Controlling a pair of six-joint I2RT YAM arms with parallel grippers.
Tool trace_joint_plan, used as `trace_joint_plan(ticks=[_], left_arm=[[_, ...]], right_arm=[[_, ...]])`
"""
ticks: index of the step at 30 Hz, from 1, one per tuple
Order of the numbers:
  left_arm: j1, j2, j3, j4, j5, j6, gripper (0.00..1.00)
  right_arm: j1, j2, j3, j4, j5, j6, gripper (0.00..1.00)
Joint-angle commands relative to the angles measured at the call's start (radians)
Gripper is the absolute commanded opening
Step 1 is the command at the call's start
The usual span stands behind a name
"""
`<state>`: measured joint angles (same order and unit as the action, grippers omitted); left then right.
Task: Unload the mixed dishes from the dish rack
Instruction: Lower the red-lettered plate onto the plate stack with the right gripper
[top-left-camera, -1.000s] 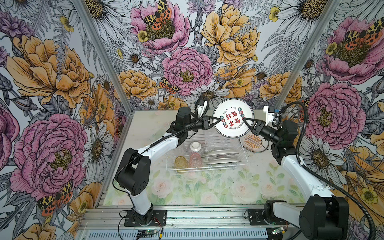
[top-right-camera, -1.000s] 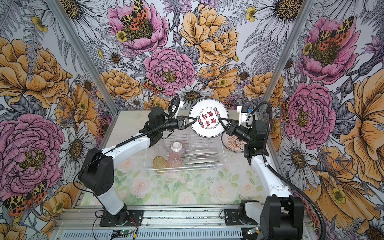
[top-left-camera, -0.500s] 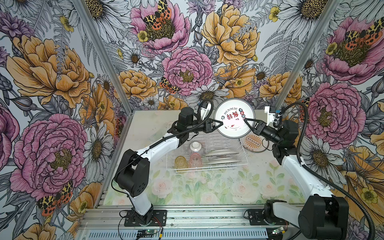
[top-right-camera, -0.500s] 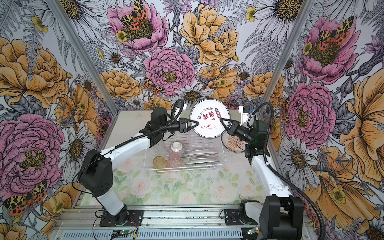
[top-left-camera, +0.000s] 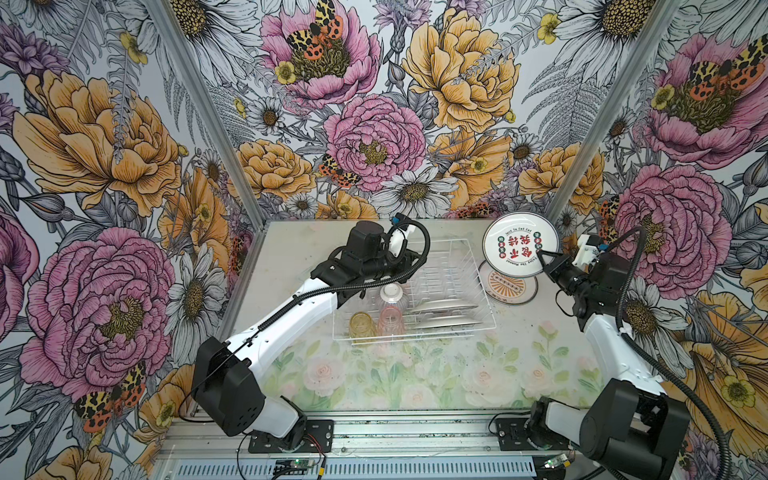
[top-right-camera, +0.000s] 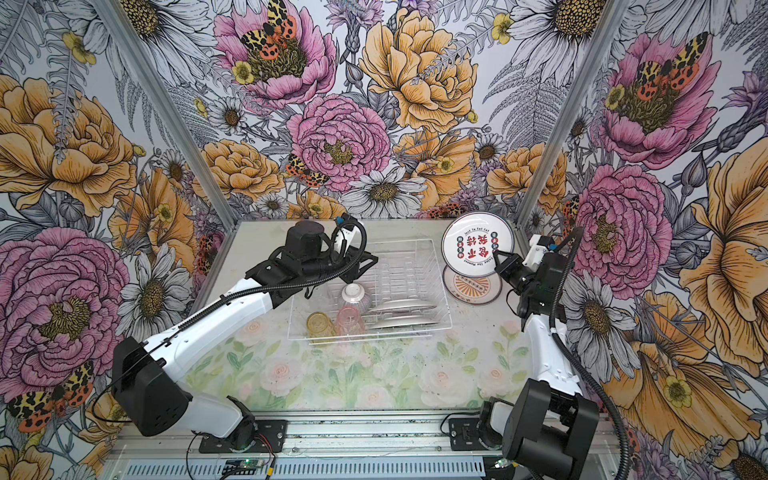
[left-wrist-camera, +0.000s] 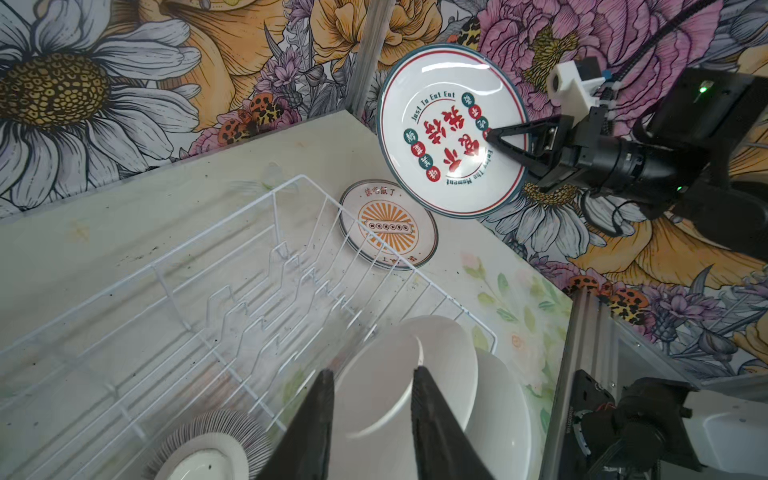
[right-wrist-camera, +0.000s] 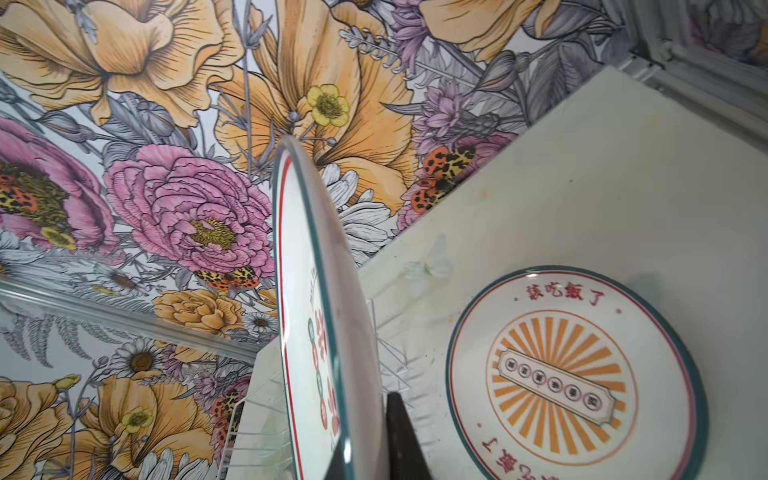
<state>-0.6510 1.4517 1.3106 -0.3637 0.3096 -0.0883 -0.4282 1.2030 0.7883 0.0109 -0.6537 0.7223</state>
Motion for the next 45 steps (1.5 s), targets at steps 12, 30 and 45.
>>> trace_joint_plan(ticks=[12,30,45], left_arm=[[-0.071,0.025,0.016,-0.192,-0.219,0.157,0.34],[-0.119,0.075,0.06,-0.244,-0.295,0.192,0.34],[-0.127,0.085,0.064,-0.251,-0.302,0.196,0.34]], right_arm=[[-0.087,0.175,-0.072,-0.04,0.095,-0.093,0.0],[-0.088,0.298,-0.087,0.021,0.086,-0.079,0.0],[-0.087,0.334,-0.061,-0.042,0.109,-0.134,0.22]])
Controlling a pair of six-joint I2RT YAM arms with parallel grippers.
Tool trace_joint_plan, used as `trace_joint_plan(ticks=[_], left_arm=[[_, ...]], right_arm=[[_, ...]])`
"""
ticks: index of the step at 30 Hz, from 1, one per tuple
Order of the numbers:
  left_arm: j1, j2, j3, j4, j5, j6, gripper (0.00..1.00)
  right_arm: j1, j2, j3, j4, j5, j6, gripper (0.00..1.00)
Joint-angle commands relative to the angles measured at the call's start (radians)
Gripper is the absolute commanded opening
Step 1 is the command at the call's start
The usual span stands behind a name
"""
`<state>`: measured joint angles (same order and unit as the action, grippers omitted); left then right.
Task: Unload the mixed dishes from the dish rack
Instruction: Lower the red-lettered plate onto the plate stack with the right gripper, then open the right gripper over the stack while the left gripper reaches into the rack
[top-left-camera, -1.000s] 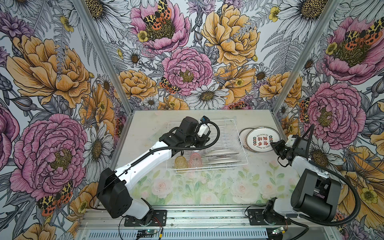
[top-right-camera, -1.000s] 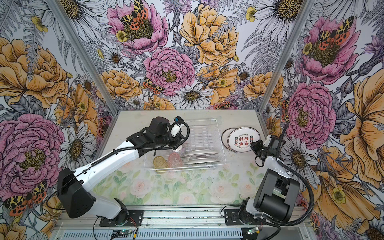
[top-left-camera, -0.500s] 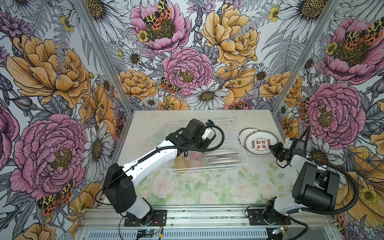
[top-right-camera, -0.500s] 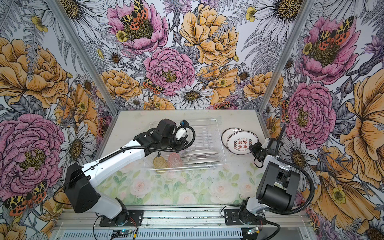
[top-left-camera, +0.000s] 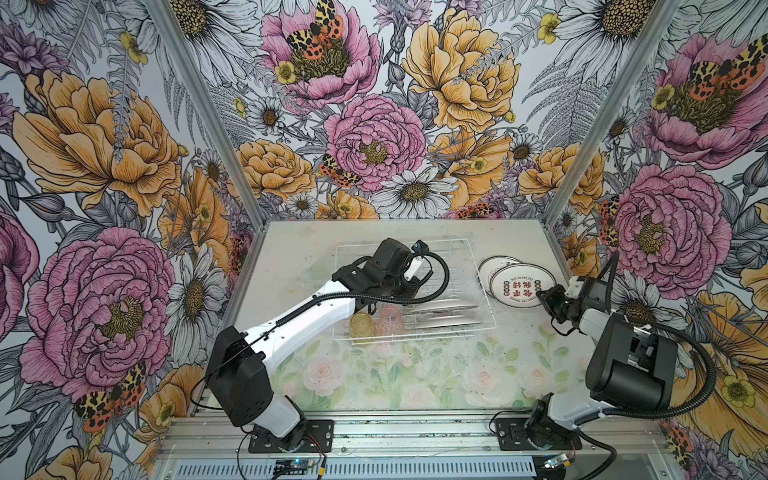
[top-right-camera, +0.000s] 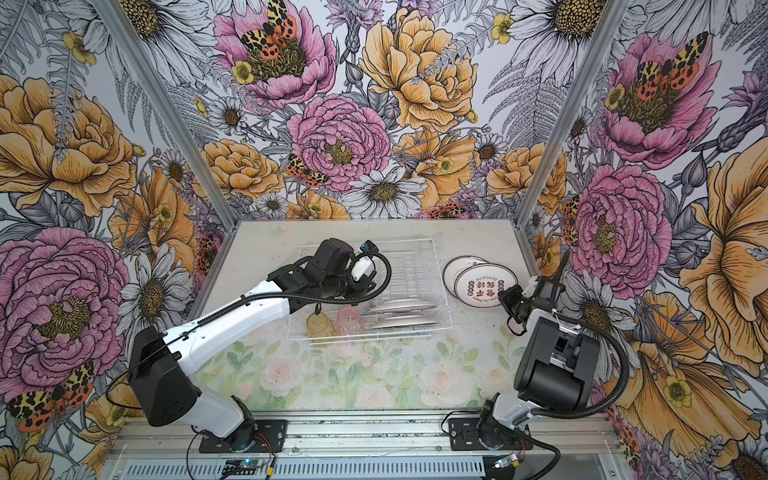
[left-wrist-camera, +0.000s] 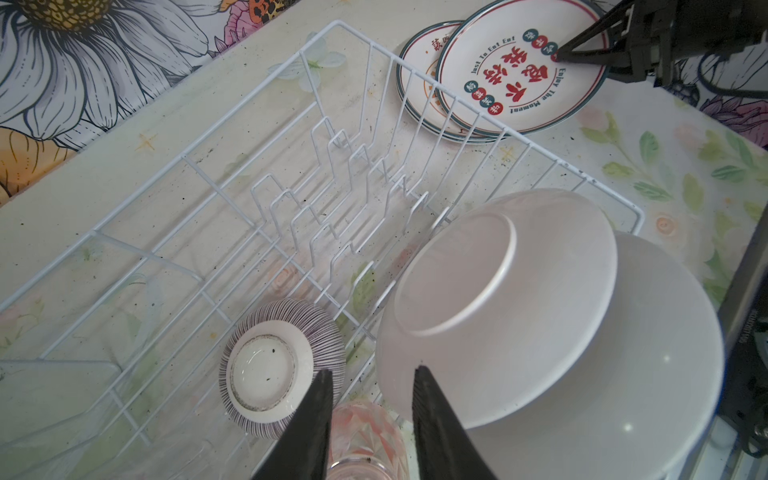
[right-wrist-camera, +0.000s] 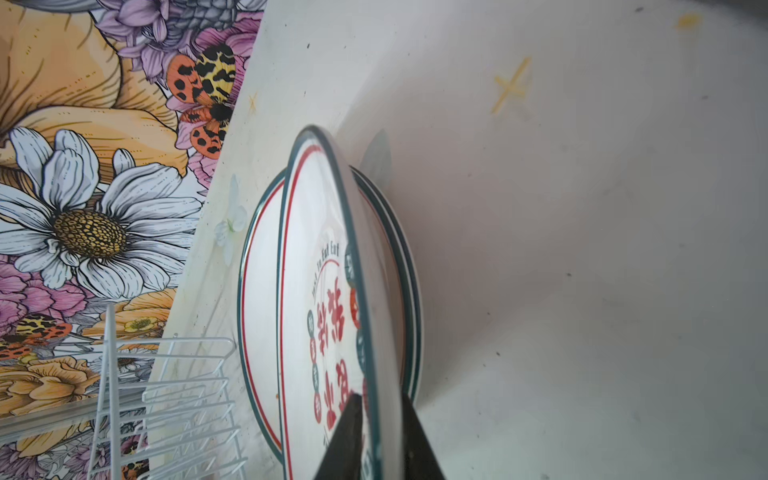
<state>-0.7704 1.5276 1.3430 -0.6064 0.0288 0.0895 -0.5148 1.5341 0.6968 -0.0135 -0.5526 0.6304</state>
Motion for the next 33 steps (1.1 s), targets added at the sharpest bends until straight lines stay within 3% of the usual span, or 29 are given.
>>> trace_joint_plan(ticks=[1,7,15,28,33], left_arm=[[-0.007,0.011,0.031,-0.009,-0.021,0.019,0.34],[-0.009,0.014,0.033,-0.01,-0.019,0.018,0.34],[-0.01,0.017,0.033,-0.016,-0.017,0.021,0.34],[-0.045,0.046,0.067,-0.056,-0.037,0.053,0.34],[-0.103,0.068,0.087,-0.075,-0.083,0.113,0.33]], right_arm=[[-0.001,0.002,0.03,-0.023,0.013,-0.048,0.24],[0.001,0.007,0.038,-0.055,0.037,-0.076,0.32],[0.019,0.015,0.049,-0.078,0.075,-0.094,0.54],[0.052,0.034,0.067,-0.082,0.104,-0.095,0.59],[0.052,0.027,0.066,-0.083,0.105,-0.098,0.59]])
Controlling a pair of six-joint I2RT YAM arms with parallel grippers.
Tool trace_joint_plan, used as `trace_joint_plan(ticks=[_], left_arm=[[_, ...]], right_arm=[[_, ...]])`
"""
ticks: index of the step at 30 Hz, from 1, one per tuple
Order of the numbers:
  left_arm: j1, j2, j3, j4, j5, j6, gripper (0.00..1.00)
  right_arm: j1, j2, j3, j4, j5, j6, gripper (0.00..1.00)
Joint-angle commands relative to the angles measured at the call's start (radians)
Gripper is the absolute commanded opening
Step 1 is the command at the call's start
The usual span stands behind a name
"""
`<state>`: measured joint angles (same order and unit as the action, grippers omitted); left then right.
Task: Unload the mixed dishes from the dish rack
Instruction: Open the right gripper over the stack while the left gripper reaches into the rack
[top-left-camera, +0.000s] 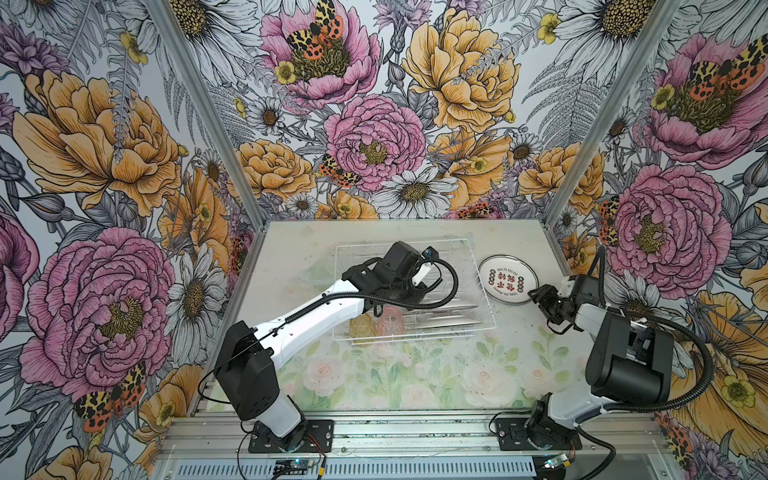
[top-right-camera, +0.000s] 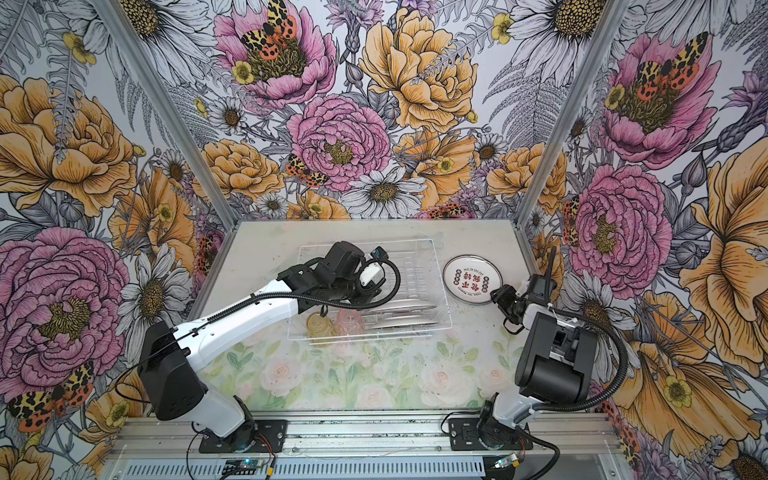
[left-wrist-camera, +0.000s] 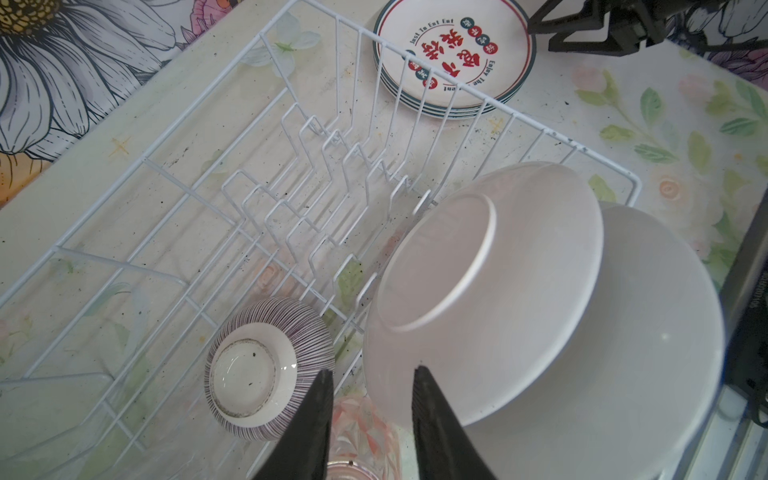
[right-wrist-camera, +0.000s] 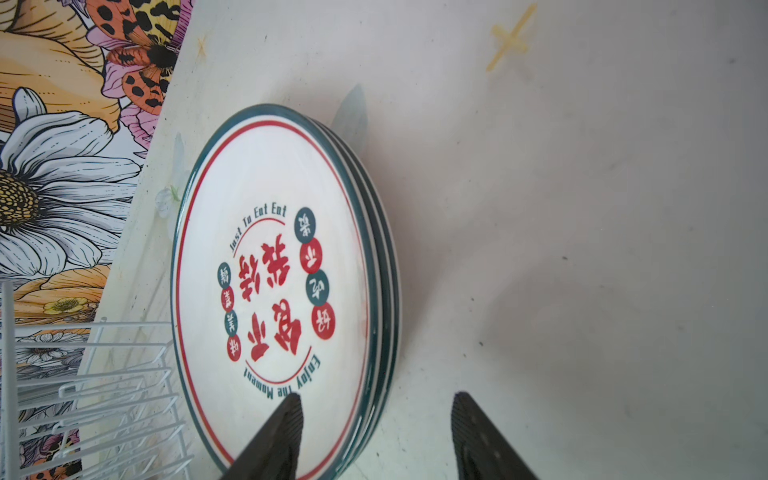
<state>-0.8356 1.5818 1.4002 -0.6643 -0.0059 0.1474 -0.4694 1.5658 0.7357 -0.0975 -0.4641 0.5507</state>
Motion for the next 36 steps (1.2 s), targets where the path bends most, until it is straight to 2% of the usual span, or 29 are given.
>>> trace_joint_plan(ticks=[1,6,10,27,31,36], left_arm=[[-0.055,0.015,0.029,-0.017,-0.066,0.073,0.33],[-0.14,0.03,0.043,-0.023,-0.161,0.161,0.34],[-0.166,0.042,0.06,-0.033,-0.193,0.188,0.37],[-0.185,0.161,0.159,-0.093,-0.177,0.244,0.37],[-0.186,0.183,0.17,-0.093,-0.196,0.258,0.37],[-0.186,0.22,0.194,-0.092,-0.293,0.28,0.35]], right_arm=[[0.007,-0.01,0.026,0.001,0.015,-0.018,0.59],[0.007,-0.049,0.026,-0.001,0.002,-0.015,0.59],[0.008,-0.073,0.027,-0.002,-0.008,-0.011,0.59],[0.009,-0.139,0.018,-0.005,-0.033,0.002,0.59],[0.009,-0.145,0.018,-0.005,-0.038,0.004,0.59],[0.008,-0.153,0.015,-0.005,-0.039,0.004,0.59]])
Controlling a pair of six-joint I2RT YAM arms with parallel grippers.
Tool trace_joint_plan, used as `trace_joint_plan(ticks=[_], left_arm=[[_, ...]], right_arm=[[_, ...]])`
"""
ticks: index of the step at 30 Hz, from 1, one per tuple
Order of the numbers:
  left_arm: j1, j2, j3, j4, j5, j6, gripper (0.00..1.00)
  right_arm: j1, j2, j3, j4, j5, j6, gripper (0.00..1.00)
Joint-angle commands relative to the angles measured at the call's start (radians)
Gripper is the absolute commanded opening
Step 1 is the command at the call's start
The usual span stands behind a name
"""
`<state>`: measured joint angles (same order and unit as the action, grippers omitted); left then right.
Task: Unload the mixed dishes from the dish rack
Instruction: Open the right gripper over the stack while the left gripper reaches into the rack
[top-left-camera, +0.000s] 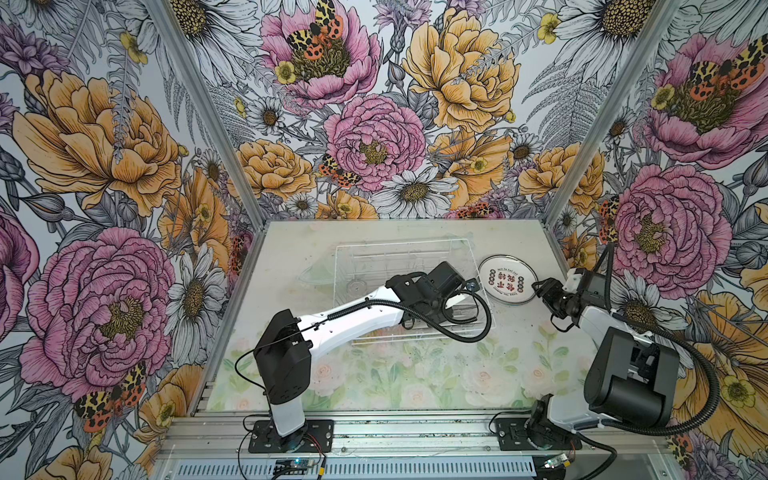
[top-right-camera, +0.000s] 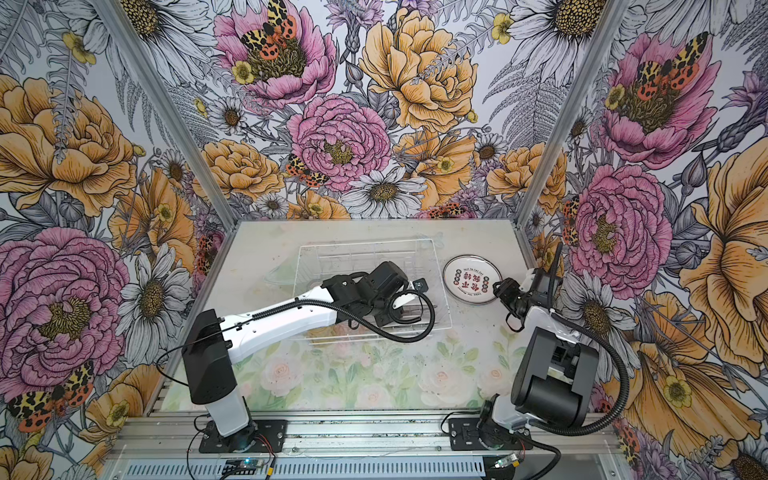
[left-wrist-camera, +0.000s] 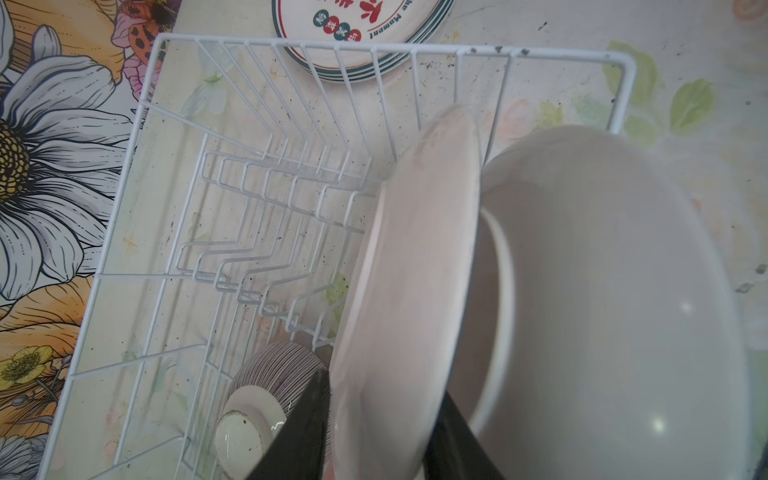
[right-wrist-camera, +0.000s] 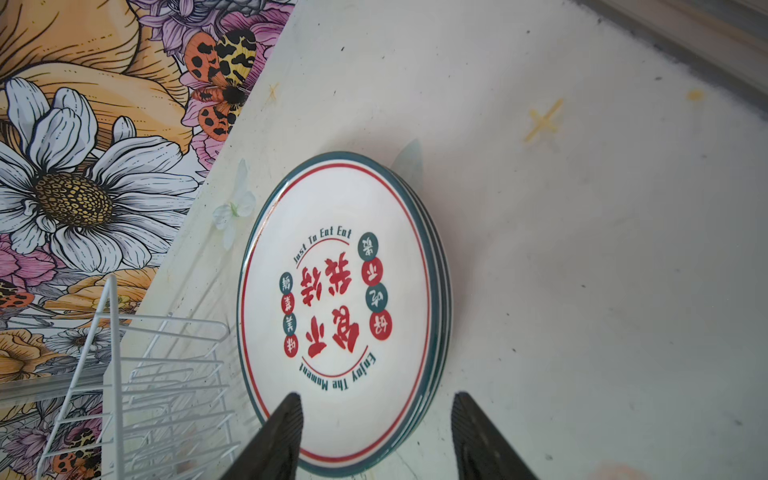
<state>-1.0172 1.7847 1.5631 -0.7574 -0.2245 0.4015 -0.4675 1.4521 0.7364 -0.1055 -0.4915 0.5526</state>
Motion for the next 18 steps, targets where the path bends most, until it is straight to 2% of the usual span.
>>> trace_joint_plan(ticks=[1,13,18], left_arm=[[-0.004,0.024,0.036,0.001,-0.093,0.029,0.34],[-0.015,0.083,0.042,0.055,-0.267,0.065,0.24],[-0.02,0.082,0.038,0.086,-0.317,0.077,0.16]], right_arm=[[0.006,-0.041,0.013,0.004,-0.012,0.0,0.59],[0.006,-0.036,0.004,0.006,-0.022,-0.006,0.59],[0.007,-0.036,0.005,0.006,-0.025,-0.008,0.59]])
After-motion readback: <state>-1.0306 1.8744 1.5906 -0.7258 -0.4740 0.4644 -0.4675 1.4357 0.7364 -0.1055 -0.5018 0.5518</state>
